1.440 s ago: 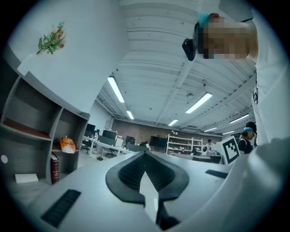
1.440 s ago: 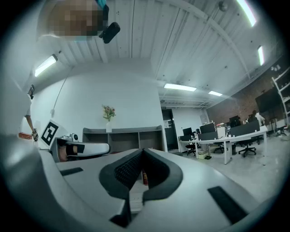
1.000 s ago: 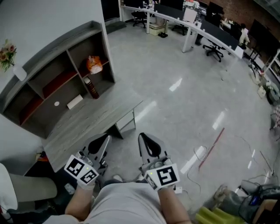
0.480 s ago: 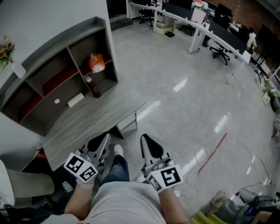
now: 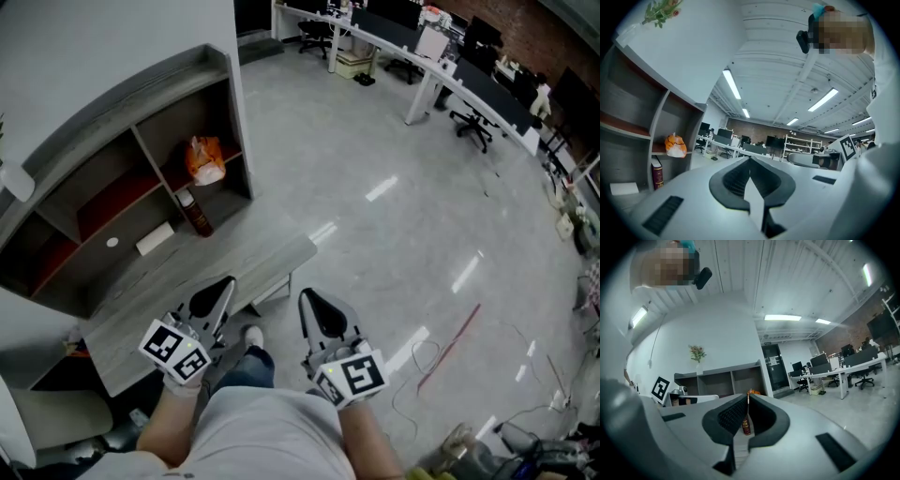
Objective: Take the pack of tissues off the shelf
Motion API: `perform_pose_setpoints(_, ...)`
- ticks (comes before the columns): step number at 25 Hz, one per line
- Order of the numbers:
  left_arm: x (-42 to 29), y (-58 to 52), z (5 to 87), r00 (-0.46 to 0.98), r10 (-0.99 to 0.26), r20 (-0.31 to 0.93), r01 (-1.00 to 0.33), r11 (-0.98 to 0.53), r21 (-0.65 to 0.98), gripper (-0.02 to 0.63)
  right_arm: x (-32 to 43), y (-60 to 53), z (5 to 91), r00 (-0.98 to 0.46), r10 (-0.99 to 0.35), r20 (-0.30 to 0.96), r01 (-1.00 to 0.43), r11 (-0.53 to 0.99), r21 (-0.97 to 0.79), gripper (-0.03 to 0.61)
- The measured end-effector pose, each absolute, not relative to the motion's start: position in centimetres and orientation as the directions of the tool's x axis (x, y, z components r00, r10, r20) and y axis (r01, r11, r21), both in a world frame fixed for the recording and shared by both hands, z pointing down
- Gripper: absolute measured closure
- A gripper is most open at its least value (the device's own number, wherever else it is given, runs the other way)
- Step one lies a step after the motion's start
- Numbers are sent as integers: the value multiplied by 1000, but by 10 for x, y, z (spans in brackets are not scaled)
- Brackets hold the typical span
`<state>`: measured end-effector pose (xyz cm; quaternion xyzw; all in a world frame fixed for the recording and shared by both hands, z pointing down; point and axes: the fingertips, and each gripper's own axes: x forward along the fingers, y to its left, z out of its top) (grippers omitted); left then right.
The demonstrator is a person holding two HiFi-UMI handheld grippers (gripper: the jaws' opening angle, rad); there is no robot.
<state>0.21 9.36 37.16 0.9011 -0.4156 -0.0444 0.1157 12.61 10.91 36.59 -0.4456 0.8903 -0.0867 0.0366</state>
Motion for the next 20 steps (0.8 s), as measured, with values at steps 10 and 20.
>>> perform_pose_setpoints(10, -60, -29, 382, 637, -768, 66, -758, -610, 231, 595, 59, -22, 370, -604, -796, 43, -790, 591, -163, 558)
perform_pose_setpoints(20, -137, -113, 395, 548, -829, 114, -829, -519, 208, 591, -26, -122, 377, -644, -760, 91, -764, 634, -117, 557)
